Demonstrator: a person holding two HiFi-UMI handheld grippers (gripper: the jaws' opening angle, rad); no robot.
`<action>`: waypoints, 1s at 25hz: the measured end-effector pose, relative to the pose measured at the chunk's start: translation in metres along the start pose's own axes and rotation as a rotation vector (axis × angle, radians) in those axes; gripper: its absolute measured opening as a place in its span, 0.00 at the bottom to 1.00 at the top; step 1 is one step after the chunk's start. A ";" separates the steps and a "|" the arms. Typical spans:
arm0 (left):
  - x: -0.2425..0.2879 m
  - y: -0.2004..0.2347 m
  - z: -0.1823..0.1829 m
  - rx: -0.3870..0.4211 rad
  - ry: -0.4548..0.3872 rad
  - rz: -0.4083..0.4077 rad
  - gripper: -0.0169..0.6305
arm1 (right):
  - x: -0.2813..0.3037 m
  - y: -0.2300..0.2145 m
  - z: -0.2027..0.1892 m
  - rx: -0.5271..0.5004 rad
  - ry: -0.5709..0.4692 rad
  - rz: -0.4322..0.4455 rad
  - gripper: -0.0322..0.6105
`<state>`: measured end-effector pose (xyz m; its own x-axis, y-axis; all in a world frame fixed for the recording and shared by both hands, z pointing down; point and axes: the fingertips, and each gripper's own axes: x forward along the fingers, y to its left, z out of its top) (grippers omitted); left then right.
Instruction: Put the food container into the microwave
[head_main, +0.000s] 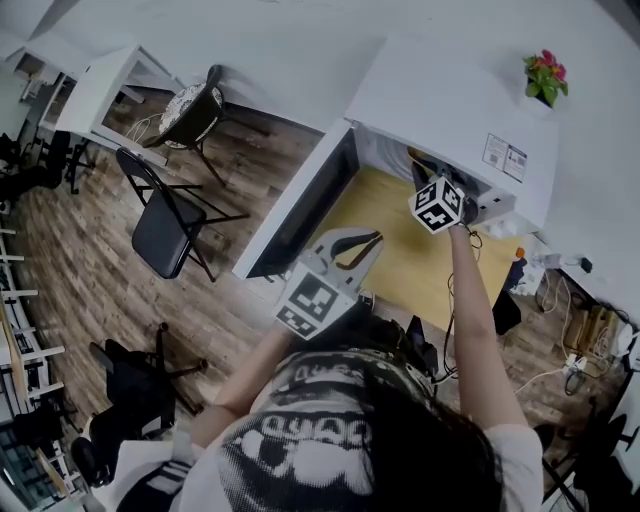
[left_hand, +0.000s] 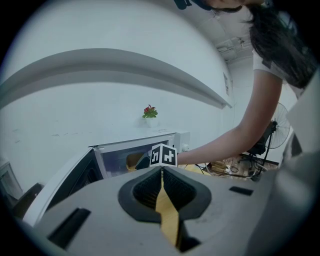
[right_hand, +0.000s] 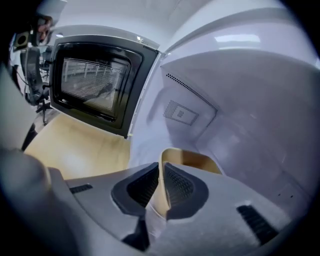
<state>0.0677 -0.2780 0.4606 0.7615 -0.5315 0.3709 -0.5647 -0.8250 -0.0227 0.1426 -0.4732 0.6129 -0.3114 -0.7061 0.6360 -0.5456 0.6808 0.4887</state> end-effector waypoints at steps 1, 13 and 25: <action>-0.001 0.002 0.000 -0.001 0.001 0.004 0.04 | 0.001 -0.001 0.001 0.003 0.000 -0.001 0.11; 0.001 0.005 -0.005 -0.022 0.003 0.006 0.04 | -0.020 0.014 0.015 0.038 -0.056 -0.022 0.25; -0.008 0.001 -0.011 -0.034 0.005 -0.020 0.04 | -0.077 0.056 0.033 0.248 -0.156 -0.001 0.25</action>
<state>0.0578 -0.2724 0.4682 0.7713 -0.5136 0.3759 -0.5598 -0.8285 0.0166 0.1104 -0.3874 0.5714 -0.4159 -0.7411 0.5270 -0.7137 0.6252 0.3158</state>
